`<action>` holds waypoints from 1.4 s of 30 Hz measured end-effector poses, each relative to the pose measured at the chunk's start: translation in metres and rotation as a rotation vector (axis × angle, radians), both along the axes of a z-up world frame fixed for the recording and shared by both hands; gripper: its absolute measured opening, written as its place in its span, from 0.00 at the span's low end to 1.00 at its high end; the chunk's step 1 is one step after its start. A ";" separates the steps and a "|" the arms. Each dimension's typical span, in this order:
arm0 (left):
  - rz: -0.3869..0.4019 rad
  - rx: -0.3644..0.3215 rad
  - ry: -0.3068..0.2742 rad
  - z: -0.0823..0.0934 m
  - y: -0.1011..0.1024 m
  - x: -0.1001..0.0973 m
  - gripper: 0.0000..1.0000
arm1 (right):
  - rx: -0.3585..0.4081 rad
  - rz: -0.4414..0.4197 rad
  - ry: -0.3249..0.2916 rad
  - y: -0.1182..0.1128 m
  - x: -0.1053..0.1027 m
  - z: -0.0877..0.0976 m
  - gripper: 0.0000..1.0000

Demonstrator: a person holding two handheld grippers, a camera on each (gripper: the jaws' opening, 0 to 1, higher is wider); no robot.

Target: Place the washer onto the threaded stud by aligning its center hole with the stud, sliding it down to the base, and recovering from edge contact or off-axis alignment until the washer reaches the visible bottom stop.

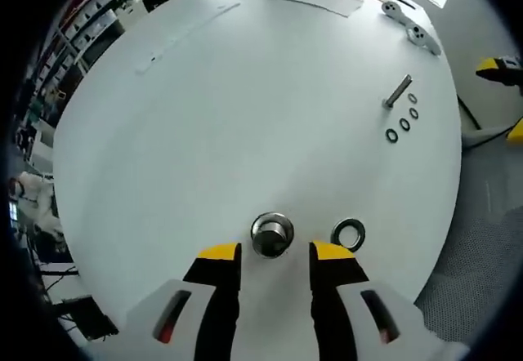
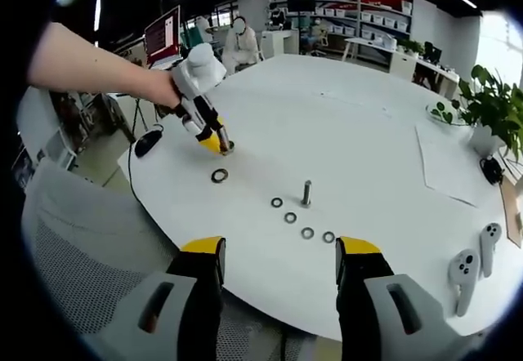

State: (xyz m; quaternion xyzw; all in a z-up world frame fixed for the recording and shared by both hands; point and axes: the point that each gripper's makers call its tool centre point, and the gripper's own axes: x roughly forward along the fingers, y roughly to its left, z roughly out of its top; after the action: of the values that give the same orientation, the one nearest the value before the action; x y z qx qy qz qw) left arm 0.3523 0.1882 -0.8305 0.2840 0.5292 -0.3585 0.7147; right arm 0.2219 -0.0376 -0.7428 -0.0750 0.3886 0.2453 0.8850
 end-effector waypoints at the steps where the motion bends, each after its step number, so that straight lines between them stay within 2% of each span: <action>1: 0.005 -0.001 -0.003 0.002 0.001 -0.003 0.31 | 0.000 0.001 0.001 0.000 0.000 0.000 0.57; 3: 0.053 -0.024 0.015 0.003 0.003 -0.009 0.33 | -0.003 0.010 0.005 0.002 -0.001 -0.001 0.57; 6: 0.082 -0.044 0.008 0.007 0.005 -0.013 0.33 | -0.003 0.013 0.006 0.002 -0.001 -0.002 0.57; 8: 0.077 -0.040 0.009 0.008 0.007 -0.017 0.33 | 0.000 0.014 0.014 0.002 -0.001 -0.003 0.57; 13: 0.092 -0.058 -0.005 0.013 0.013 -0.014 0.34 | 0.001 0.025 0.012 0.005 -0.002 -0.003 0.57; 15: 0.100 -0.058 -0.001 0.012 0.016 -0.017 0.35 | 0.001 0.028 0.010 0.006 -0.003 -0.002 0.57; 18: 0.062 -0.029 -0.002 0.011 0.021 -0.025 0.35 | -0.002 0.039 0.014 0.007 -0.004 -0.003 0.57; 24: 0.095 -0.040 0.002 0.011 0.025 -0.037 0.35 | 0.012 0.048 0.011 0.011 -0.005 -0.001 0.57; 28: 0.078 -0.032 -0.002 0.013 0.018 -0.045 0.35 | 0.036 0.034 0.011 0.011 -0.004 0.001 0.57; 32: 0.079 -0.043 -0.004 0.015 0.008 -0.050 0.35 | 0.021 0.056 0.009 0.014 -0.006 0.000 0.57; 42: 0.081 -0.049 -0.004 0.014 -0.006 -0.054 0.36 | 0.023 0.079 0.009 0.018 -0.007 0.000 0.57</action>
State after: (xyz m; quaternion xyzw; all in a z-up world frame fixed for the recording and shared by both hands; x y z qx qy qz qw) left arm 0.2981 0.1825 -0.8165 0.2454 0.5299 -0.3417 0.7363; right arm 0.2149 -0.0195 -0.7429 -0.0791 0.3868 0.2849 0.8735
